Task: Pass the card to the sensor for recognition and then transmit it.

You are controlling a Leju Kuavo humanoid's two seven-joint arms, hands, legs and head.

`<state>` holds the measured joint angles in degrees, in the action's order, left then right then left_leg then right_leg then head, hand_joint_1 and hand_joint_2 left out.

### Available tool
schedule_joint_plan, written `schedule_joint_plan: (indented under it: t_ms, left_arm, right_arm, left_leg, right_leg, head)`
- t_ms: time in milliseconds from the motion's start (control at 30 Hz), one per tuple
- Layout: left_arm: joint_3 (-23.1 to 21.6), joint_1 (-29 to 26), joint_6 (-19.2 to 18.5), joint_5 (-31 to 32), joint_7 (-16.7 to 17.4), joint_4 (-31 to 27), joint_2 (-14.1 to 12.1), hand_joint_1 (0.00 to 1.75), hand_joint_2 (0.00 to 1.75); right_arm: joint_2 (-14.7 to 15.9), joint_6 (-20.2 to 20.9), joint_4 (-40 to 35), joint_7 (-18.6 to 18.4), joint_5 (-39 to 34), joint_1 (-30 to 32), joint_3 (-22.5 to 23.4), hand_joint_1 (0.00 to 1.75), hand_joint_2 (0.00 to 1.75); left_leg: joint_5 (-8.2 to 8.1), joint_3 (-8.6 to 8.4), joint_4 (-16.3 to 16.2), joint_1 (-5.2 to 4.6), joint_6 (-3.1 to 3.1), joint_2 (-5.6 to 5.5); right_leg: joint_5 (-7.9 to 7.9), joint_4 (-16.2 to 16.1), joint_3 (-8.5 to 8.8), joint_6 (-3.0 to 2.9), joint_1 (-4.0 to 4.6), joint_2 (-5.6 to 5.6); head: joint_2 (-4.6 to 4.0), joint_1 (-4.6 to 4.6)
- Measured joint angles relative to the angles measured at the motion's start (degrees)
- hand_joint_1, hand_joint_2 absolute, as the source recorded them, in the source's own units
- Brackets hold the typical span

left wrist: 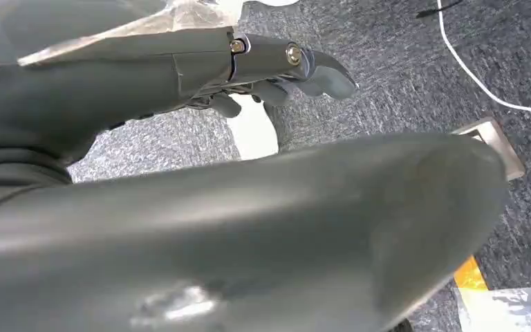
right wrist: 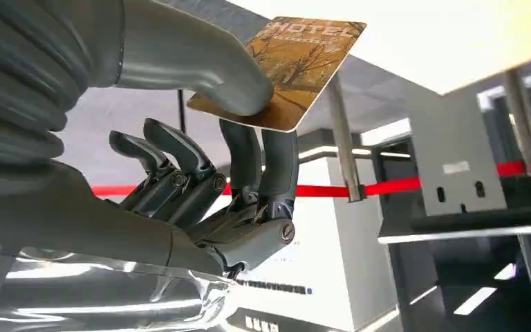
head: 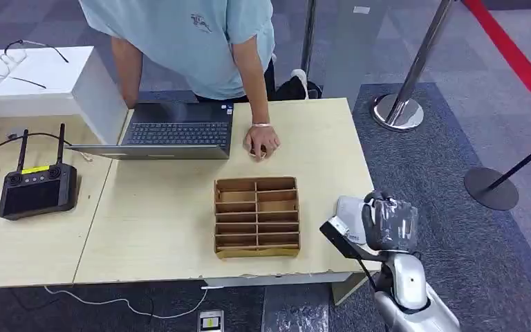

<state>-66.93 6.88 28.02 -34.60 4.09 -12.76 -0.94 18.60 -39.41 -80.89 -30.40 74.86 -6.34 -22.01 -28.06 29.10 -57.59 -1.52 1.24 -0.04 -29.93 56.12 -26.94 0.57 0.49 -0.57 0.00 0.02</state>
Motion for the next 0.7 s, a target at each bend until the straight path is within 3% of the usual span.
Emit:
schedule_joint_plan:
  t_ms: [700]
  left_arm:
    - [-0.68,0.0,-0.39,0.22,0.2,0.0,-0.02,0.0,0.0]
  right_arm:
    - [0.46,0.85,6.99,-0.96,1.95,-1.59,-1.6,1.75,1.75]
  left_leg:
    - [0.0,-0.01,0.0,0.0,0.0,0.01]
  right_leg:
    - [0.0,0.0,0.0,0.0,0.0,0.0]
  head:
    - [0.0,0.0]
